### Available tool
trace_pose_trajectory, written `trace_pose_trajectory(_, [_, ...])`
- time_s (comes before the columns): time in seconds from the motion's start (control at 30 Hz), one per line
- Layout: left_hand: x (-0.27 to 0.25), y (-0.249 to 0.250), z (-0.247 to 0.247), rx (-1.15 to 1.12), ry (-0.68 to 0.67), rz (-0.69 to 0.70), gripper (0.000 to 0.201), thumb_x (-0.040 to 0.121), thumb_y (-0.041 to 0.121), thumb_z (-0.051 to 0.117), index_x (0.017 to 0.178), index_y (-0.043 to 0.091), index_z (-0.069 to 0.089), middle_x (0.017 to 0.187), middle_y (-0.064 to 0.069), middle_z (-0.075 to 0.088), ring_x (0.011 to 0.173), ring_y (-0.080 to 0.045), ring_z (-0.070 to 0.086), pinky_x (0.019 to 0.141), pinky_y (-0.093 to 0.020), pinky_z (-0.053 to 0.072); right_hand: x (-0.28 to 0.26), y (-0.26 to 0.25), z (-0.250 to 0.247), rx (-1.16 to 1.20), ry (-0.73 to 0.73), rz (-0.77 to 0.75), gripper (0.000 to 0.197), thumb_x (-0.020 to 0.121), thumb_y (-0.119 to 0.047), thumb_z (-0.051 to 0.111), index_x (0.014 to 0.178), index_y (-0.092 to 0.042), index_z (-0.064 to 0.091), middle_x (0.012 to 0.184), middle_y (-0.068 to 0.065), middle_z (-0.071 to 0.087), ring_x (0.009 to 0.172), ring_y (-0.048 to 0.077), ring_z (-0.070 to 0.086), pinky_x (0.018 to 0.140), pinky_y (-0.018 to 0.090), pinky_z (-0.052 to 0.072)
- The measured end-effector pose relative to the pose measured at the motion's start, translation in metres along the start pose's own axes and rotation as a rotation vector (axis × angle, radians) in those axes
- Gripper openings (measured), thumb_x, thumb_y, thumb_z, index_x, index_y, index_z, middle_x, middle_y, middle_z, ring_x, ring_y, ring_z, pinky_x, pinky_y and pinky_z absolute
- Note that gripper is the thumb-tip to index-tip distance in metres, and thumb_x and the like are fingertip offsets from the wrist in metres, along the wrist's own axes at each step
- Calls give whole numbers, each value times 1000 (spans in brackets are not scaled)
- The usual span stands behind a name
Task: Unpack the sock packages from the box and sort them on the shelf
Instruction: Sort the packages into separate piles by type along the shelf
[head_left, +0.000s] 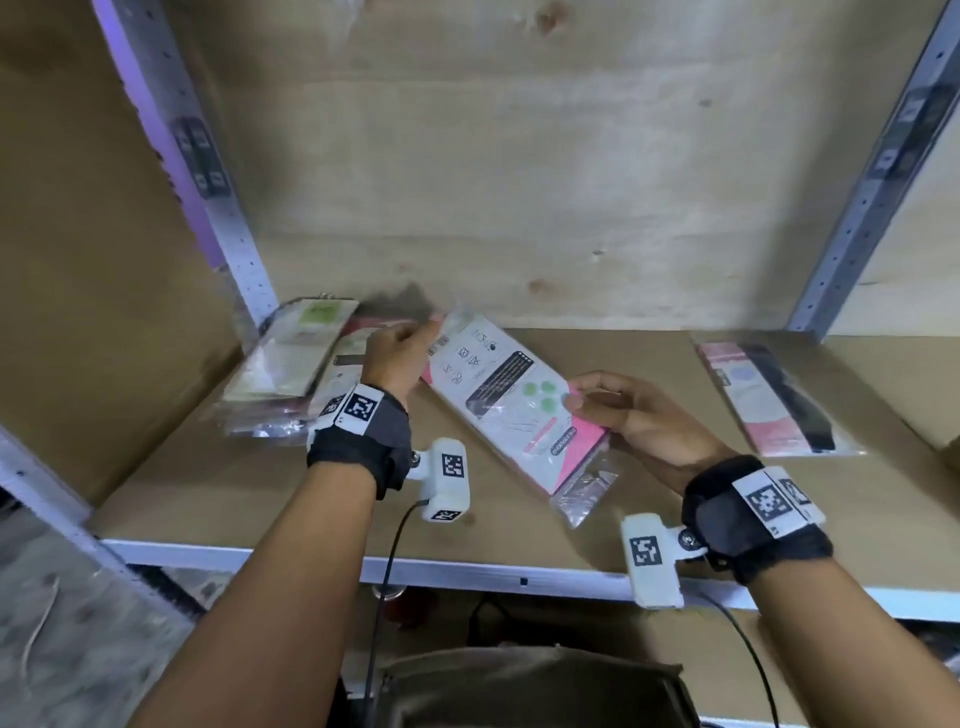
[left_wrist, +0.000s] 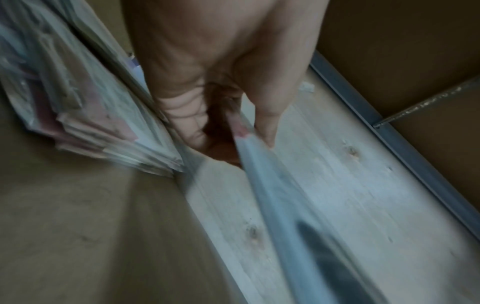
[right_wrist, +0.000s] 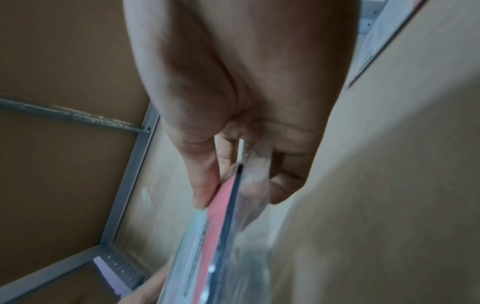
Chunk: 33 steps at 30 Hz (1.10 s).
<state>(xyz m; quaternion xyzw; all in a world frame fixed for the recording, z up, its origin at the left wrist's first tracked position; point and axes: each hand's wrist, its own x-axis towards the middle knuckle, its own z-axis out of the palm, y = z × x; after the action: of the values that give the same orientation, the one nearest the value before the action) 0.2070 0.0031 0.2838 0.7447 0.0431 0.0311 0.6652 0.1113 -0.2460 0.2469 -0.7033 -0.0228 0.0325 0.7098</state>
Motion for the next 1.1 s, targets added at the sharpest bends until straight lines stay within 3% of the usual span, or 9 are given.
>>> trace_pose_trajectory(0.1, [3,-2,10,26,51,34,27,86,41,73,79,14,72,97,-15,77,96,-34,72,93,-52,55,-8,-1,-20,43,29,23,31,81,-21,76,110,-10,73,104,21,74,76,29,60,56,26,51])
trace_pose_trajectory(0.27, [11,-11,23,-88,143,-77,23,90,37,70,75,22,62,81,1,65,79,-18,62,70,-29,52,-16,-3,-44,240,-2,75,44,75,-13,76,117,-7,65,96,18,72,68,20,72,51,21,57])
trace_pose_trajectory(0.4, [10,-14,37,-69,-43,-90,10,99,24,60,100,15,65,97,-6,67,83,-20,69,58,-25,61,-13,-4,-54,398,74,19,53,77,-11,72,128,-11,63,101,13,62,72,17,61,58,23,60])
trace_pose_trajectory(0.53, [5,-13,47,-178,-267,-187,11,95,18,66,95,9,73,99,-12,72,78,-20,74,58,-20,59,-8,-9,-63,700,131,-36,38,83,-35,66,114,-12,64,103,8,74,95,21,74,68,27,60])
trace_pose_trajectory(0.63, [2,-7,57,-413,-247,-385,11,93,7,65,94,-2,70,82,-15,71,58,-13,73,47,-14,54,-6,-11,-69,852,28,-104,61,81,-59,63,124,-16,61,119,7,71,113,21,67,84,33,57])
trace_pose_trajectory(0.8, [-9,-7,67,-422,-331,-583,19,98,7,57,100,-11,63,72,-21,70,46,-9,67,42,-14,52,5,1,-52,287,141,-116,59,74,-50,81,124,-24,65,105,-2,65,99,14,64,79,28,55])
trace_pose_trajectory(0.9, [-21,-9,70,-317,-373,-596,22,98,10,57,106,-11,63,80,-23,70,50,-12,69,47,-18,57,11,11,-39,108,254,-130,40,76,-46,80,111,-28,68,98,-10,69,104,14,65,83,31,52])
trace_pose_trajectory(1.0, [-31,-11,71,-70,-374,-454,25,97,17,60,114,0,68,89,-15,77,82,-22,75,65,-30,63,13,13,-39,128,237,-195,32,92,-30,70,121,-18,65,118,8,68,117,23,63,89,34,51])
trace_pose_trajectory(1.1, [-35,-2,70,182,-360,-252,32,96,35,62,116,11,69,104,-5,76,93,-18,70,80,-34,61,14,5,-37,221,212,-308,27,99,-15,59,124,-5,59,117,19,63,106,26,66,84,30,53])
